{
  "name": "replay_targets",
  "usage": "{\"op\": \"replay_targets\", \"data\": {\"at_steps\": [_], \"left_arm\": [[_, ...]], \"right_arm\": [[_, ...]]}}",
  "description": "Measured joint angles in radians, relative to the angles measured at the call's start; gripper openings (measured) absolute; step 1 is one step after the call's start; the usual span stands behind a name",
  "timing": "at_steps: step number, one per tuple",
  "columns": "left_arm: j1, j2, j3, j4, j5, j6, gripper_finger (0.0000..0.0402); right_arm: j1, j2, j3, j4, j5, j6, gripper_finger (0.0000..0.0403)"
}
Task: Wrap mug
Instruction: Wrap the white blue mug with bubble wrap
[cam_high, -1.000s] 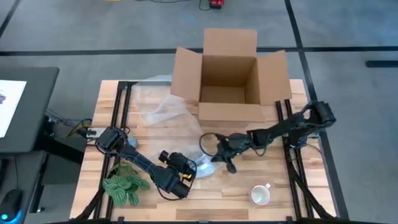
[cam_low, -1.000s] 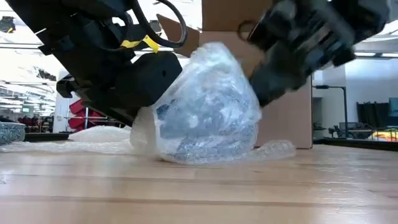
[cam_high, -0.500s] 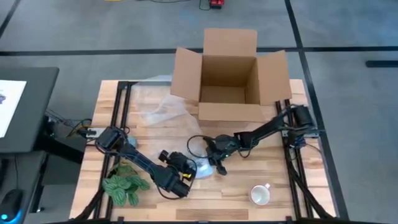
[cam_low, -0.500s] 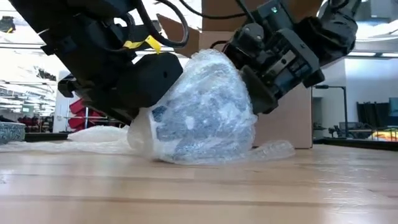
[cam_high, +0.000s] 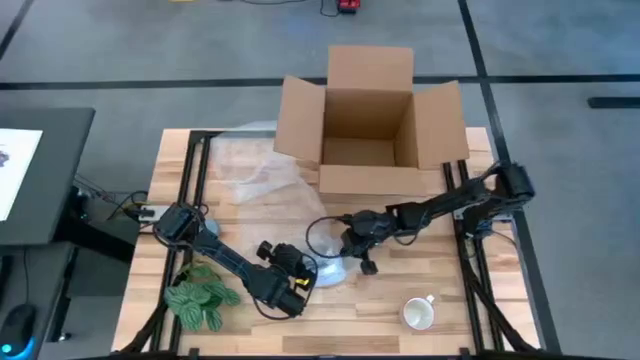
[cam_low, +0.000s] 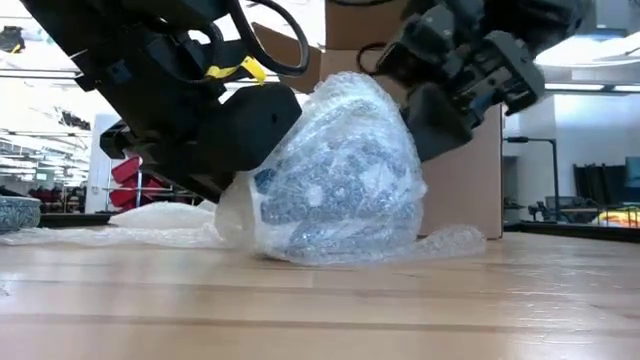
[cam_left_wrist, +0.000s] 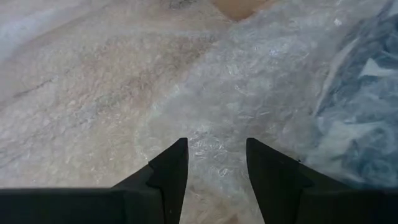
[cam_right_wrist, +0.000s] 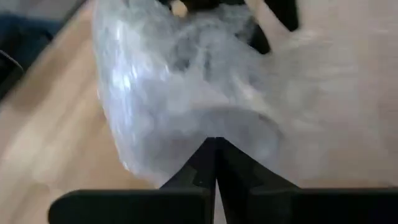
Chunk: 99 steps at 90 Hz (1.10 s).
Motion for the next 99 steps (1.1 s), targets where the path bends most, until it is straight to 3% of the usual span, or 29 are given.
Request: {"op": "replay_targets", "data": {"at_steps": [17,34,47,71,86,99], "left_arm": [[0.0,0.0,0.0,0.001,0.0,0.004,0.0141],[0.0,0.0,0.0,0.008,0.001,0.009,0.0141],[0.002,0.0,0.0,0.016,0.001,0.024,0.0141],[0.01,0.0,0.0,0.027,0.007,0.028,0.0141],[0.011,0.0,-0.001,0.031,0.008,0.03,0.0141],[0.013,0.0,-0.013,0.057,-0.002,0.026,0.0141]], "right_arm": [[-0.016,-0.1,-0.139,0.069,0.013,-0.015,0.0],[-0.043,-0.014,-0.237,0.311,0.008,0.065,0.0],[-0.041,0.133,-0.185,0.432,-0.037,0.082,0.0],[-0.039,0.309,0.0,0.438,-0.074,0.07,0.0],[-0.035,0.326,0.042,0.436,-0.085,0.044,0.0],[-0.035,0.259,0.042,0.326,-0.092,0.025,0.0]]}}
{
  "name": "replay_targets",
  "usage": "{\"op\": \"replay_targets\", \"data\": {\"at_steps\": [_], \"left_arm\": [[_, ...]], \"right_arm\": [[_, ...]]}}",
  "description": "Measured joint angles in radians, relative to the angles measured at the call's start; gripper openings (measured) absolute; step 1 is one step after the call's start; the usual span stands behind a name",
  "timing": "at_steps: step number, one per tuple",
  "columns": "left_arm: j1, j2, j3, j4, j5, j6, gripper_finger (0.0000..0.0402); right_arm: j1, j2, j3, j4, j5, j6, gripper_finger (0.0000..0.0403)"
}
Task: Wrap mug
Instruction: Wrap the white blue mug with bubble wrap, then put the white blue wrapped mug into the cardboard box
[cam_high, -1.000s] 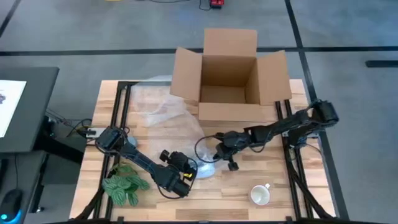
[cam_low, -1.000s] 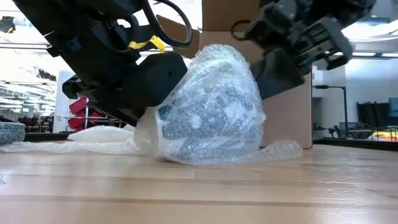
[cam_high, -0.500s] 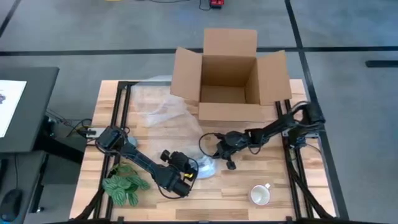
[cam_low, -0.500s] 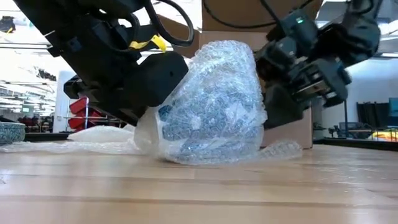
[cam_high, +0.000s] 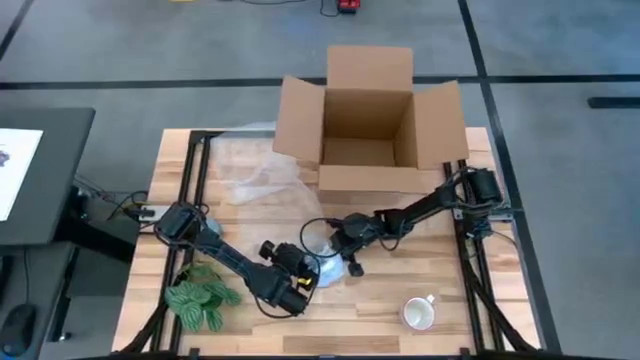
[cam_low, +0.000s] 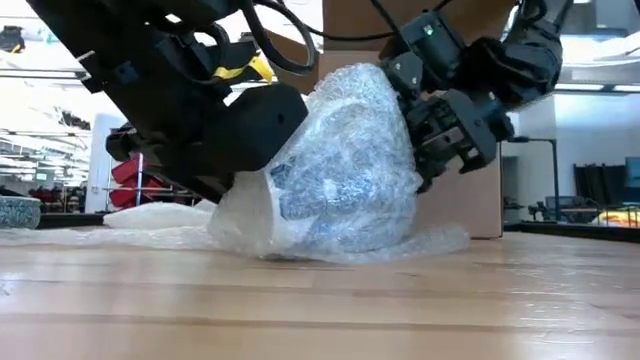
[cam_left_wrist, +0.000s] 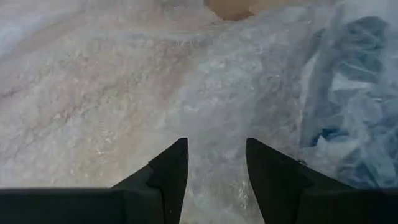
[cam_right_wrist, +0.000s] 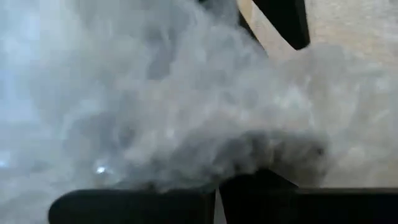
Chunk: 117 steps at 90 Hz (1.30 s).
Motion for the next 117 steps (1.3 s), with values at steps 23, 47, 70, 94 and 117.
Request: {"op": "replay_targets", "data": {"at_steps": [23,47,70,94,117], "left_arm": [[0.0,0.0,-0.033,0.016,-0.001,0.001,0.0141],[0.007,0.0,-0.03,0.001,-0.02,0.114,0.0141],[0.022,-0.017,0.075,-0.157,-0.098,0.204,0.0141],[0.054,-0.043,0.209,-0.388,-0.099,0.196,0.0141],[0.019,-0.054,0.367,-0.44,0.127,0.277,0.0141]], "right_arm": [[0.02,-0.224,-0.044,-0.221,0.001,-0.086,0.0],[0.018,-0.47,-0.266,-0.112,0.08,-0.108,0.0],[0.019,-0.395,-0.316,0.021,0.076,-0.094,0.0008],[0.016,-0.259,-0.312,0.233,0.077,-0.214,0.0109],[0.014,-0.172,-0.249,0.338,0.074,-0.313,0.0215]]}}
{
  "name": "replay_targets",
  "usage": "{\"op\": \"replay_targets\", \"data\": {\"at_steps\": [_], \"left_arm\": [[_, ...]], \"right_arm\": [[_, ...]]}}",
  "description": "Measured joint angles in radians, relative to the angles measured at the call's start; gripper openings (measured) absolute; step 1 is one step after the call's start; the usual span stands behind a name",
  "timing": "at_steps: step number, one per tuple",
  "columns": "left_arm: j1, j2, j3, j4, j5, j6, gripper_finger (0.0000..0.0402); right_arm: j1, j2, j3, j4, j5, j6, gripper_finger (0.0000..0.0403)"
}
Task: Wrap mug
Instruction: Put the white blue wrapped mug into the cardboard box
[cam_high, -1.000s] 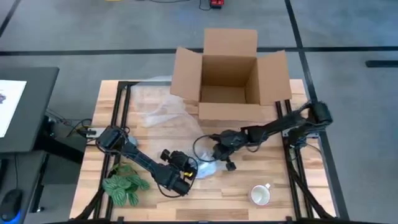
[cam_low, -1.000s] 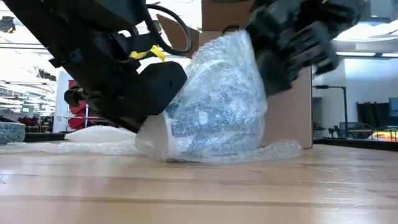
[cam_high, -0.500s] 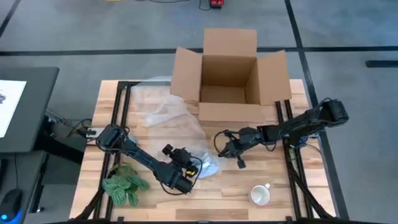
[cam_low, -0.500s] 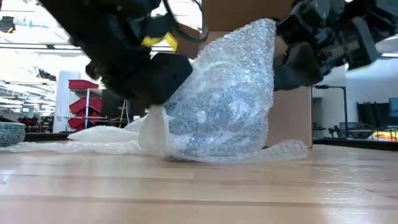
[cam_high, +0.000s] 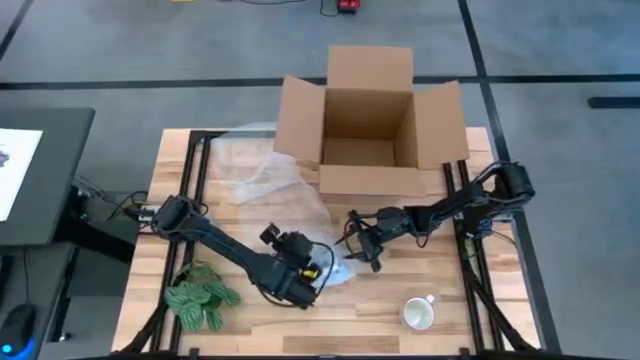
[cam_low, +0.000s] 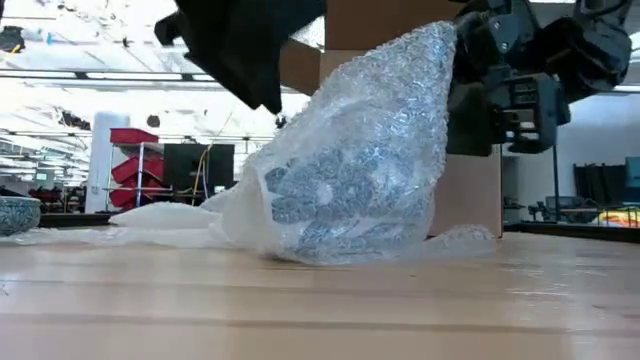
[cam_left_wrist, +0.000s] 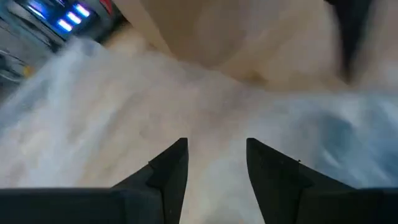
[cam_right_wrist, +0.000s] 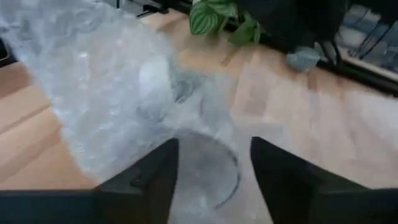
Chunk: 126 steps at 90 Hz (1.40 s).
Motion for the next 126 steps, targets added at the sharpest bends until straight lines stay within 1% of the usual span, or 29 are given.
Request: {"op": "replay_targets", "data": {"at_steps": [6,11,19,29,40,54,64,73,83,91,99,106,114,126], "left_arm": [[-0.026,0.0,0.009,0.019,0.085,-0.013,0.0141],[-0.051,0.001,0.009,0.006,0.119,-0.078,0.0141],[-0.097,0.003,-0.021,0.001,0.123,-0.202,0.0141],[-0.145,0.005,-0.097,0.034,0.118,-0.349,0.0141],[-0.174,0.005,-0.201,0.135,0.058,-0.451,0.0141],[-0.171,0.001,-0.332,0.272,-0.064,-0.482,0.0141],[-0.146,0.006,-0.38,0.297,-0.121,-0.496,0.0141],[-0.125,0.006,-0.394,0.305,-0.136,-0.481,0.0141],[-0.1,0.006,-0.394,0.308,-0.136,-0.438,0.0141],[-0.091,0.006,-0.39,0.298,-0.137,-0.41,0.0141],[-0.092,0.006,-0.347,0.237,-0.143,-0.408,0.0141],[-0.1,0.005,-0.277,0.111,-0.145,-0.431,0.0141],[-0.117,0.004,-0.18,-0.044,-0.147,-0.456,0.0141],[-0.147,0.002,-0.033,-0.233,-0.17,-0.471,0.0141]], "right_arm": [[0.005,0.044,0.034,-0.005,-0.026,-0.029,0.0229],[0.009,0.085,0.071,-0.01,-0.041,-0.05,0.0234],[0.018,0.144,0.128,-0.014,-0.046,-0.078,0.0234],[0.02,0.203,0.197,-0.04,-0.046,-0.099,0.0227],[0.019,0.247,0.252,-0.042,-0.046,-0.099,0.0216],[0.019,0.262,0.303,-0.077,-0.054,-0.101,0.0208],[0.02,0.262,0.343,-0.14,-0.072,-0.116,0.0201],[0.02,0.262,0.363,-0.185,-0.08,-0.123,0.0189],[0.021,0.262,0.375,-0.217,-0.061,-0.083,0.0158],[0.021,0.262,0.378,-0.232,-0.009,-0.046,0.0118],[0.02,0.261,0.38,-0.245,0.036,-0.022,0.0067],[0.013,0.251,0.381,-0.274,0.046,-0.003,0.0025],[0.002,0.213,0.38,-0.342,0.058,0.027,0.0018],[-0.004,0.098,0.377,-0.495,0.1,0.039,0.0018]]}}
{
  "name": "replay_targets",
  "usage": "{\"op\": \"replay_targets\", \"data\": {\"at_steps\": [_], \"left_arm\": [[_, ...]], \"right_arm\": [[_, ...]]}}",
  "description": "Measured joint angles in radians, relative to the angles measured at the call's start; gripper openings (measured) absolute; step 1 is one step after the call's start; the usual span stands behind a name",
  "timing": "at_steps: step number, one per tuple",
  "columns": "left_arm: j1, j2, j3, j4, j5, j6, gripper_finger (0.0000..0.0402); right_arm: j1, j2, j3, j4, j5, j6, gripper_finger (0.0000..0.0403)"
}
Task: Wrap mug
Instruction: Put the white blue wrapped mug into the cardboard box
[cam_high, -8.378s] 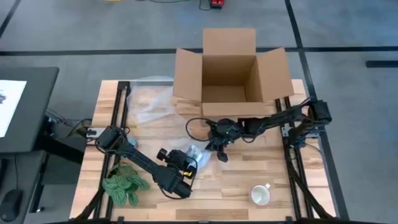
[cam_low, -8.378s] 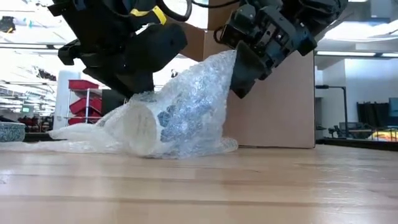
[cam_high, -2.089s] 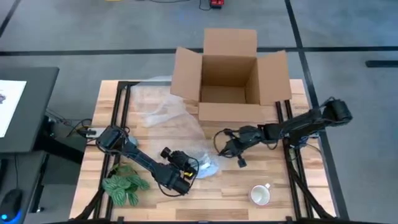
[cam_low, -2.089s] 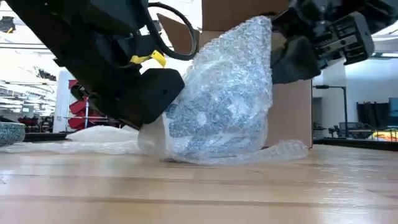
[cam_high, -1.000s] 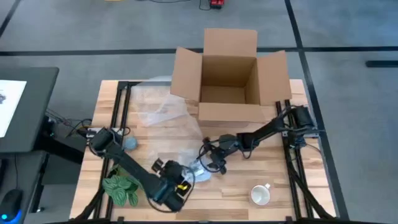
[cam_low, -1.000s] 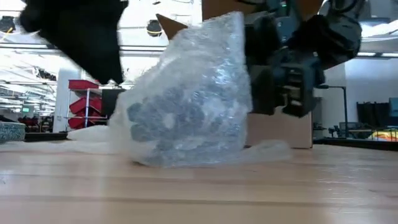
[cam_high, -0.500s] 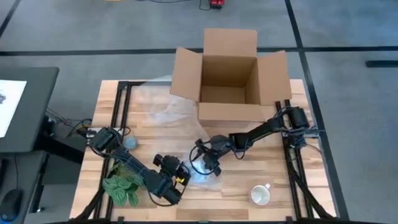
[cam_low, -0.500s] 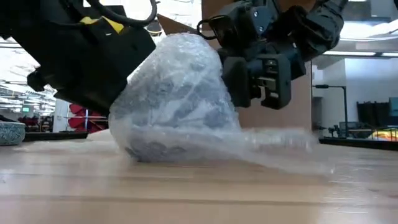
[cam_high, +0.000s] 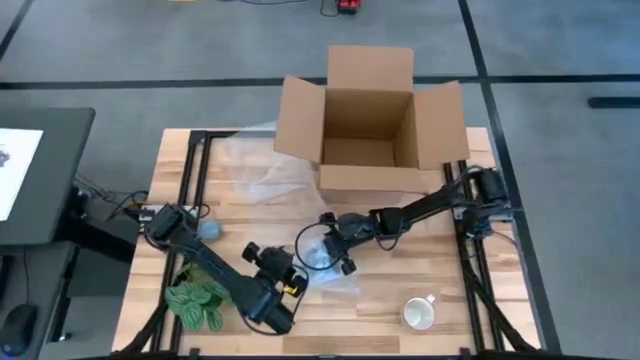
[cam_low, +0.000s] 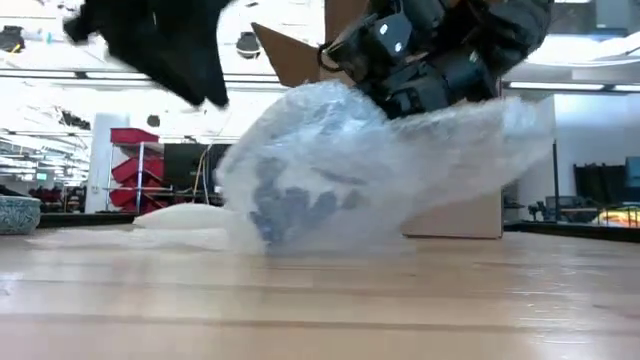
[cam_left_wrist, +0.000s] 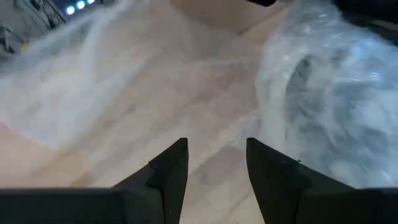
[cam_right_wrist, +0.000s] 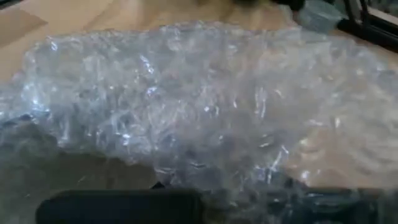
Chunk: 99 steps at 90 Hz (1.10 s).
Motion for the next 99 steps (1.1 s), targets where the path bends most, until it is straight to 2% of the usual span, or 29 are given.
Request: {"op": "replay_targets", "data": {"at_steps": [21,31,55,80,99], "left_arm": [[-0.047,-0.002,0.117,-0.069,-0.089,0.009,0.0141],[-0.063,-0.001,0.117,-0.066,-0.118,-0.009,0.0141],[-0.065,0.001,0.071,0.0,-0.133,-0.001,0.0141],[-0.064,0.001,0.057,0.053,-0.149,0.012,0.0141],[-0.063,0.001,0.057,0.121,-0.177,0.095,0.0141]], "right_arm": [[0.036,-0.245,0.001,-0.258,0.002,-0.033,0.0017],[0.087,-0.348,0.001,-0.35,-0.017,-0.065,0.0017],[0.156,-0.543,0.041,-0.415,-0.018,-0.073,0.0017],[0.119,-0.655,0.279,-0.44,-0.02,-0.121,0.0017],[-0.039,-0.639,0.525,-0.479,0.022,-0.185,0.0017]]}}
